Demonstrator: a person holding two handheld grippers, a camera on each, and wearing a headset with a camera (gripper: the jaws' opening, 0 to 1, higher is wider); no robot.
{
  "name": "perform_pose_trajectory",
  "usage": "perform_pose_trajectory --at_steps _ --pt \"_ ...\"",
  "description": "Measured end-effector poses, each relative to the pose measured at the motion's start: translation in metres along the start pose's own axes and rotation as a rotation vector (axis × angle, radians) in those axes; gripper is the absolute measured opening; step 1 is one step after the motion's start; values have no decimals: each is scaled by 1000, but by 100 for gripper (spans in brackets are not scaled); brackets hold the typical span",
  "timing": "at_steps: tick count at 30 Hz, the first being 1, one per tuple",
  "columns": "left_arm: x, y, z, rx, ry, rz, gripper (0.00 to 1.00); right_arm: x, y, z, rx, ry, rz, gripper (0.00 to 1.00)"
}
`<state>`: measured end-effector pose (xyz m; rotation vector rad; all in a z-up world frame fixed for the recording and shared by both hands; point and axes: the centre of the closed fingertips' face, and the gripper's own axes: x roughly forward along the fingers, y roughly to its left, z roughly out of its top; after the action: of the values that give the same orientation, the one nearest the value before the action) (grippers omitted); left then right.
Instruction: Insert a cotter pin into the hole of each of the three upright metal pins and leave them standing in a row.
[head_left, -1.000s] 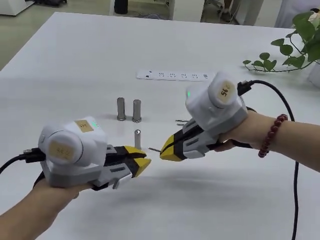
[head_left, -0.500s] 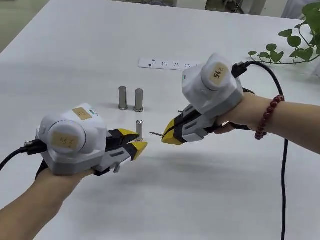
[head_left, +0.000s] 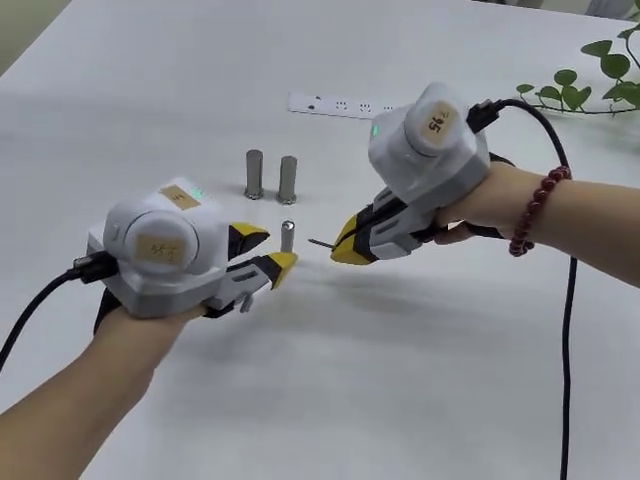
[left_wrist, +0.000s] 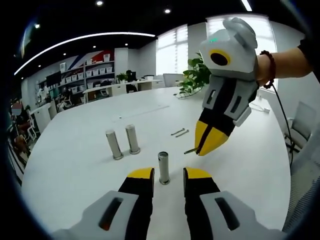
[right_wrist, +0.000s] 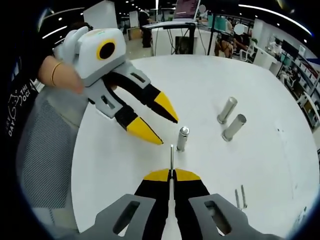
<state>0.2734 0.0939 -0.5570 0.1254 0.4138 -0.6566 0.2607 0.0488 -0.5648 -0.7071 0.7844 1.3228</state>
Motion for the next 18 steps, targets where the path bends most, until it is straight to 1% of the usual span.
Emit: perform_pose_trajectory --at_steps 3,5,9,12,15,18 --pt "6 2 -2 -4 3 11 21 2 -3 0 -18 3 -10 0" --pt "11 4 -4 1 13 21 21 5 -7 1 -19 1 -7 0" --pt "19 5 -9 -7 29 25 20 8 -12 -1 -31 16 -10 0" --pt "23 8 -13 27 48 40 18 9 -15 -2 -32 19 -3 0" --pt "28 10 -15 33 52 39 17 10 -16 -2 -42 28 0 0" --pt "30 12 -15 31 51 37 15 11 -17 0 -48 23 6 0"
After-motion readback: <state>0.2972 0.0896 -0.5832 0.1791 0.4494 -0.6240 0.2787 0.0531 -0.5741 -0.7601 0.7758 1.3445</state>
